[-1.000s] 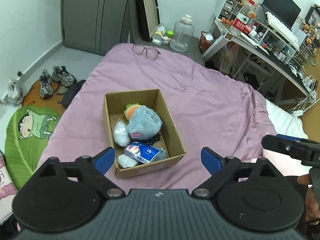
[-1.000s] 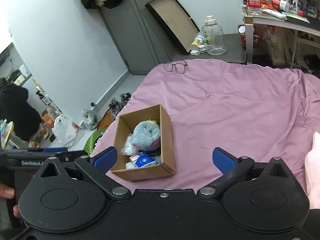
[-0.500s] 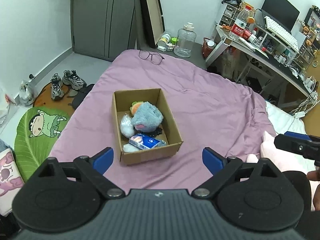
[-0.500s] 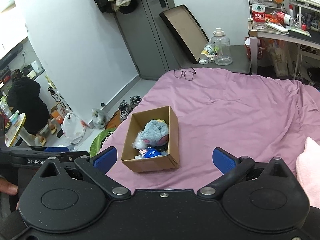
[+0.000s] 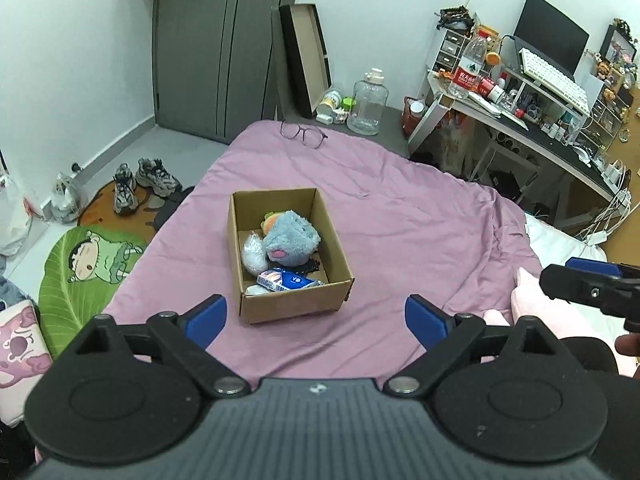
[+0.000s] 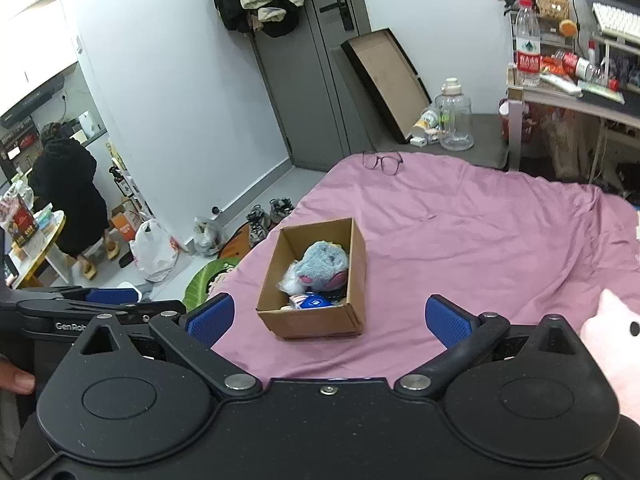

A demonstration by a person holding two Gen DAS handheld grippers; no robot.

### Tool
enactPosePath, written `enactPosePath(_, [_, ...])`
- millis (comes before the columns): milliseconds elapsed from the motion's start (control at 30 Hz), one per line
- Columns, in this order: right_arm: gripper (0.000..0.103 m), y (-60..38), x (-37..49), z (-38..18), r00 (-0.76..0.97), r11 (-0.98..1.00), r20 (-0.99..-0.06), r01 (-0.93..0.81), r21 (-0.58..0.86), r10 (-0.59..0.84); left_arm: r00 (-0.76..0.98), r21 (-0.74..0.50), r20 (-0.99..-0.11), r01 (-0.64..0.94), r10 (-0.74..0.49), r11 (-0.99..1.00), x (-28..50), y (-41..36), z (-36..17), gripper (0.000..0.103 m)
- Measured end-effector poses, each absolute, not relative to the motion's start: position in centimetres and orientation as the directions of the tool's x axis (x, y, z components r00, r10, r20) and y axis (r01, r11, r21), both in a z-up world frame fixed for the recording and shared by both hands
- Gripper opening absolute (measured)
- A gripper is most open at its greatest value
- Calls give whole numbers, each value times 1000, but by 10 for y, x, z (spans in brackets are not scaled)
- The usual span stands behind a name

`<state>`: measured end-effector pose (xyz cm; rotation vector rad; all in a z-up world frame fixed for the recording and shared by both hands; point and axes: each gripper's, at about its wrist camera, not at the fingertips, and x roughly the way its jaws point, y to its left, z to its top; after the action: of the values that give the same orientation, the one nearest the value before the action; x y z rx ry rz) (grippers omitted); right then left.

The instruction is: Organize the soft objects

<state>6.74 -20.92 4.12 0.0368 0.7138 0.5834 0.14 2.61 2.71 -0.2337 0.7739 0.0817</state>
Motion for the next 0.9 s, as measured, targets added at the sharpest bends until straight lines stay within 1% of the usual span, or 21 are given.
enactPosePath(133, [103,-213,60,45,621,848,-596,-481,223,509,731,-157,-683,-147,0,977,-8,17,33,97])
enactPosePath(233, [103,-214,55,47,631,851,-591,-479,214,504,745,-140,-667,-152,20,978,-15,13,36,100])
enactPosePath(500, [103,-213,40,52,657,857,-575,-485,173,488,770,-157,-636,-182,42,971,-27,14,38,101])
enactPosePath(633, [103,-213,38,47,664,866,-580,-474,159,471,775,-122,-626,-206,85,971,-27,10,38,102])
enactPosePath(900, [103,-209,31,43,682,871,-576,-477,115,450,770,-81,-629,-199,105,977,-28,3,33,102])
